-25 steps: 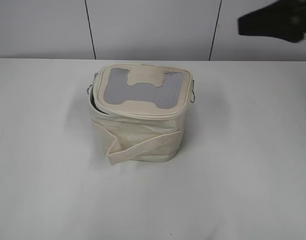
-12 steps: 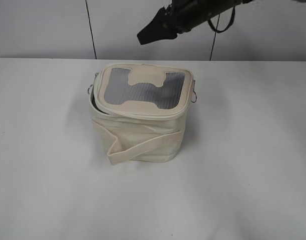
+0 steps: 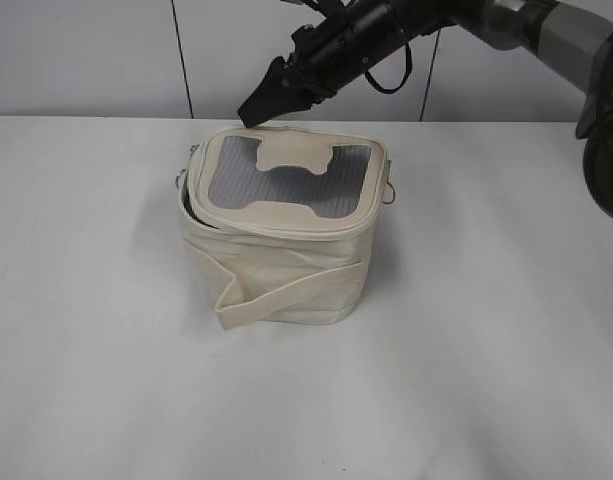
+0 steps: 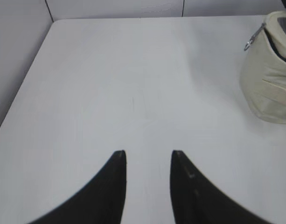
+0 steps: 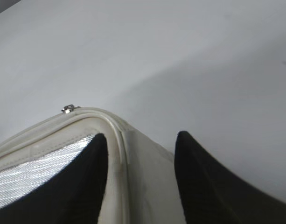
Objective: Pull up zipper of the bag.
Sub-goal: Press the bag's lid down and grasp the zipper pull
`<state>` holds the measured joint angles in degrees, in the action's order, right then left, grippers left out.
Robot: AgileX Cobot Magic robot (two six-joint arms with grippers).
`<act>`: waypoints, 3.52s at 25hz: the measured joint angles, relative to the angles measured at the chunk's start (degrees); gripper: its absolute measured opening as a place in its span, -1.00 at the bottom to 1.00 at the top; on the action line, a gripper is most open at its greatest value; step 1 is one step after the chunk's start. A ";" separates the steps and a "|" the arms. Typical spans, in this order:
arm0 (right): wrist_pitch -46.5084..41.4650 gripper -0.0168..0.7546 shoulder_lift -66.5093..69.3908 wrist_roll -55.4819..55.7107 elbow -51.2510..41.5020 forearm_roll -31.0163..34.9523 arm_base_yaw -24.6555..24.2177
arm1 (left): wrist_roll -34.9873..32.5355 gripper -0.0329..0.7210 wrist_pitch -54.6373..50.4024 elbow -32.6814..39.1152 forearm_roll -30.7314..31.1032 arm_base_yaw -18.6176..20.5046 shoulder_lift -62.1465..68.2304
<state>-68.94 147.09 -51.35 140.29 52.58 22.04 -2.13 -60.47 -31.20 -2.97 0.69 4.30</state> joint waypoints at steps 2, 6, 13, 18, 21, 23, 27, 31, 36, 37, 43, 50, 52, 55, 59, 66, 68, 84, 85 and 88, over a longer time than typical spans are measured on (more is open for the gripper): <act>-0.11 0.02 0.00 0.79 0.00 -0.35 0.12 | 0.00 -0.26 0.80 -0.24 -0.82 0.00 2.77; -0.18 0.02 0.06 3.03 0.10 -3.03 0.76 | -2.25 -0.25 4.24 -0.83 -7.21 0.00 9.27; -0.18 -0.30 0.21 4.95 0.17 -5.37 1.61 | -13.90 -0.21 17.24 -3.16 -22.07 0.00 25.77; -0.51 -0.85 0.21 5.26 0.28 -5.78 2.09 | -37.85 -0.07 25.65 -4.73 -40.68 0.00 44.89; -0.59 -0.85 0.21 5.40 0.28 -5.31 2.09 | -58.23 0.19 27.34 -7.50 -52.30 0.00 56.20; -0.59 -0.85 0.21 5.40 0.28 -5.11 2.09 | -70.71 0.30 28.23 -10.23 -58.73 0.00 63.72; -0.64 -0.86 0.21 5.63 0.28 -5.03 2.09 | -91.08 0.34 29.42 -16.36 -63.79 -0.39 76.07; -0.64 -0.86 0.21 5.68 0.28 -4.99 2.09 | -102.40 0.35 30.99 -20.71 -64.17 -2.79 85.64; -0.64 -0.86 0.21 5.80 0.28 -4.74 2.09 | -105.93 0.35 32.36 -24.70 -64.17 -6.11 93.20; -0.64 -0.86 0.21 5.80 0.28 -4.74 2.09 | -106.27 0.35 32.36 -25.33 -64.10 -6.90 94.36; -0.64 -0.86 0.21 5.82 0.28 -4.63 2.09 | -108.18 0.35 32.99 -28.90 -64.05 -10.95 98.79; -0.64 -0.86 0.21 5.95 0.28 -4.63 2.09 | -109.04 0.28 33.23 -31.35 -64.03 -12.69 100.58; -0.64 -0.86 0.21 5.91 0.28 -4.63 2.09 | -109.14 0.23 33.45 -32.13 -64.03 -13.30 101.80; -0.64 -0.86 0.21 5.91 0.28 -4.57 2.09 | -109.14 0.05 33.76 -32.91 -64.03 -14.21 102.95; -0.64 -0.86 0.24 5.98 0.28 -4.52 2.03 | -109.14 -0.71 35.03 -33.37 -63.54 -15.43 103.05; -0.64 -0.87 0.24 6.75 0.28 -4.28 2.03 | -94.97 -0.92 34.32 -33.42 -51.46 -15.71 101.44; -0.64 -0.87 0.24 7.20 0.28 -4.23 2.03 | -87.24 -0.92 32.24 -33.42 -44.97 -15.66 99.39; -0.81 -0.87 0.24 10.00 0.28 -4.00 2.14 | -72.02 -0.94 28.39 -15.14 -38.91 -23.29 83.32; -0.81 -0.87 0.24 10.23 0.28 -4.00 2.14 | -71.99 -0.94 28.92 -14.97 -39.12 -25.40 83.32; -0.81 -0.87 0.24 10.37 0.28 -3.66 2.14 | -71.95 -0.94 34.32 -14.58 -40.58 -32.69 83.49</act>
<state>-69.75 147.33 -40.98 140.57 48.92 24.18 -74.08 -26.14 -45.77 -43.55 -32.00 87.79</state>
